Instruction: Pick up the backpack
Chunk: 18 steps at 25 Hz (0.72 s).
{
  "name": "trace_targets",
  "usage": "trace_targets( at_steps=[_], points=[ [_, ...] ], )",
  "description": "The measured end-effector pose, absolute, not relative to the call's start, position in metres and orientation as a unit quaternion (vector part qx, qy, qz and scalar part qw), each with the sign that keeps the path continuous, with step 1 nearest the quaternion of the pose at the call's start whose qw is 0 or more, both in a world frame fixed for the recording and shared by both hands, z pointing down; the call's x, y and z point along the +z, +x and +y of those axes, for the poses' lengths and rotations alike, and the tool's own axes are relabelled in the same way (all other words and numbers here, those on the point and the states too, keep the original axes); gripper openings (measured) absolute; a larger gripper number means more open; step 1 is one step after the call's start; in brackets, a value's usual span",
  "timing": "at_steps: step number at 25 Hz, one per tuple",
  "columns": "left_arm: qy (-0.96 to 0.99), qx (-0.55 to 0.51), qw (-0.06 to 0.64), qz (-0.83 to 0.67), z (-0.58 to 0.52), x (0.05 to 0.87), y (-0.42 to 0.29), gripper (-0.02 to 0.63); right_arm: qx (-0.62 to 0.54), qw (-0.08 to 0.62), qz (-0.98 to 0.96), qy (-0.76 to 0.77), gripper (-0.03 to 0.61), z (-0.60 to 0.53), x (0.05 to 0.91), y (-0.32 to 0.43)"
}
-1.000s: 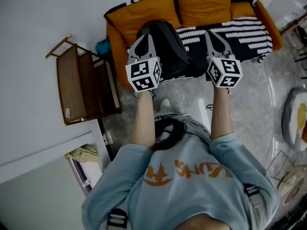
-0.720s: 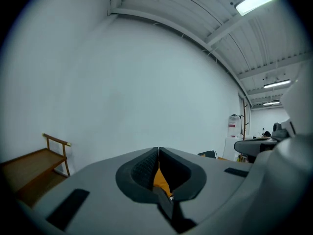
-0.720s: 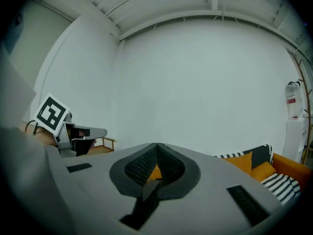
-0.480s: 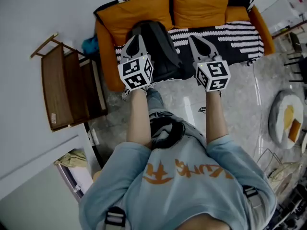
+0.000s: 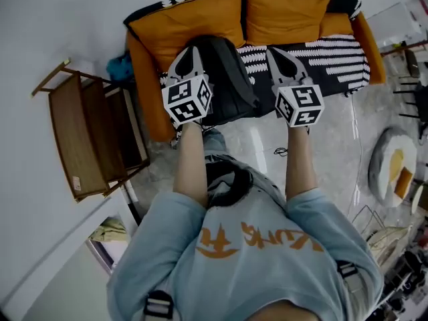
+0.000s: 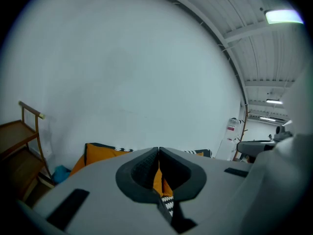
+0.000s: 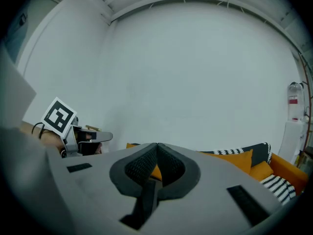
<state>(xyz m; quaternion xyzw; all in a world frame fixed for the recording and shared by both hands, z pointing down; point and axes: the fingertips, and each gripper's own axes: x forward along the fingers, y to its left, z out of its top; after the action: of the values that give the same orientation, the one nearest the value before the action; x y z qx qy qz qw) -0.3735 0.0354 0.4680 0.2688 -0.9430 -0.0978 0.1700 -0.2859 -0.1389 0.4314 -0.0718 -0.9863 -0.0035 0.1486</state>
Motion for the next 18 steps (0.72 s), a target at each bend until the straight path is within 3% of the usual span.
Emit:
trace_targets(
  at_steps=[9, 18],
  points=[
    [0.228, -0.111, 0.195, -0.948, 0.106, 0.494, -0.465, 0.021, 0.001, 0.174, -0.977, -0.121, -0.002, -0.068, 0.453, -0.402],
    [0.203, -0.122, 0.244, -0.94, 0.121, 0.541, -0.481, 0.021, 0.014, 0.223, -0.964, -0.142, -0.002, -0.059, 0.498, -0.442]
  ],
)
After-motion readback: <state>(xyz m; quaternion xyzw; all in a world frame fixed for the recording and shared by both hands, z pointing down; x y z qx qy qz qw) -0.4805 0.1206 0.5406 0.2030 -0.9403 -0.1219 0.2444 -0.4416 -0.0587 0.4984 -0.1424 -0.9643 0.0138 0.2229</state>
